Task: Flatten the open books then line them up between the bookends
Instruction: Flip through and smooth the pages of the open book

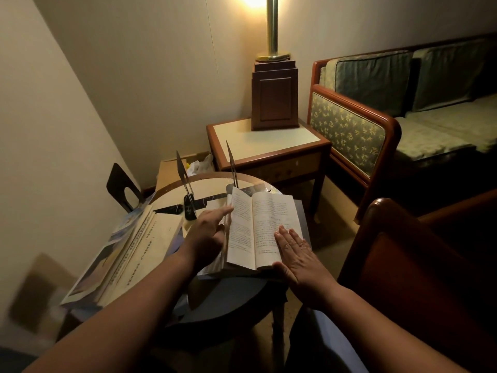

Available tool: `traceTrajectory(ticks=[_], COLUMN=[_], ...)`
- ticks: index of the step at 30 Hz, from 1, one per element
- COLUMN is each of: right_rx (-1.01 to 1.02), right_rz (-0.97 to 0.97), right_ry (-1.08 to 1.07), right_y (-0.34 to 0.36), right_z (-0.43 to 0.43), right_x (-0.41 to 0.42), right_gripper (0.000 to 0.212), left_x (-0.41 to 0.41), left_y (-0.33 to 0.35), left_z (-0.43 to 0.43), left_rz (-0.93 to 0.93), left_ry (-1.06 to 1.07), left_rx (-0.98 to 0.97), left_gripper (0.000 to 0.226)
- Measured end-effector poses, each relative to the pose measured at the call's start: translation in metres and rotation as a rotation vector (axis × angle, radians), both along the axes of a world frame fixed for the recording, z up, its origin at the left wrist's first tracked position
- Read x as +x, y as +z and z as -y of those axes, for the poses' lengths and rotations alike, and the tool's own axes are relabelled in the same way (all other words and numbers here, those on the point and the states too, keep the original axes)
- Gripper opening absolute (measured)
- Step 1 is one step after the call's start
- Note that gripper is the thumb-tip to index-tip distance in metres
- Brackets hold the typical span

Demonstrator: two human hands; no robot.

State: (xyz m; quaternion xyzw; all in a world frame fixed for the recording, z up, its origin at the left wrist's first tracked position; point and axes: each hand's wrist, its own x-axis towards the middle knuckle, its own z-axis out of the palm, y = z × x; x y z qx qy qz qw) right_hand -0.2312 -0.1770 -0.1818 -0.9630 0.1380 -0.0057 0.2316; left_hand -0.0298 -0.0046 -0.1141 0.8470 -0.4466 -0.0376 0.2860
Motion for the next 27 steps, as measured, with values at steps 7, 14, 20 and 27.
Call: traceTrajectory(ticks=[7,14,20,27], right_rx=[0.022,0.113,0.306,0.127], right_rz=[0.029,0.102,0.3,0.412], right_ry=[-0.003,-0.018,-0.167,-0.134], right_y=[0.0,0.008,0.03,0.055], right_z=[0.002,0.006,0.004,0.009], right_x=[-0.003,-0.006,-0.003,0.011], right_gripper=[0.087,0.096,0.094,0.035], left_x=[-0.003,-0.008,-0.013,-0.012], left_y=[0.013,0.013,0.016,0.009], left_z=[0.006,0.021,0.033,0.043], left_rz=[0.03,0.046,0.115,0.191], left_ry=[-0.124,-0.227,-0.278,-0.272], left_rx=[-0.097,-0.041,0.0,0.076], left_gripper=[0.046,0.05,0.049,0.052])
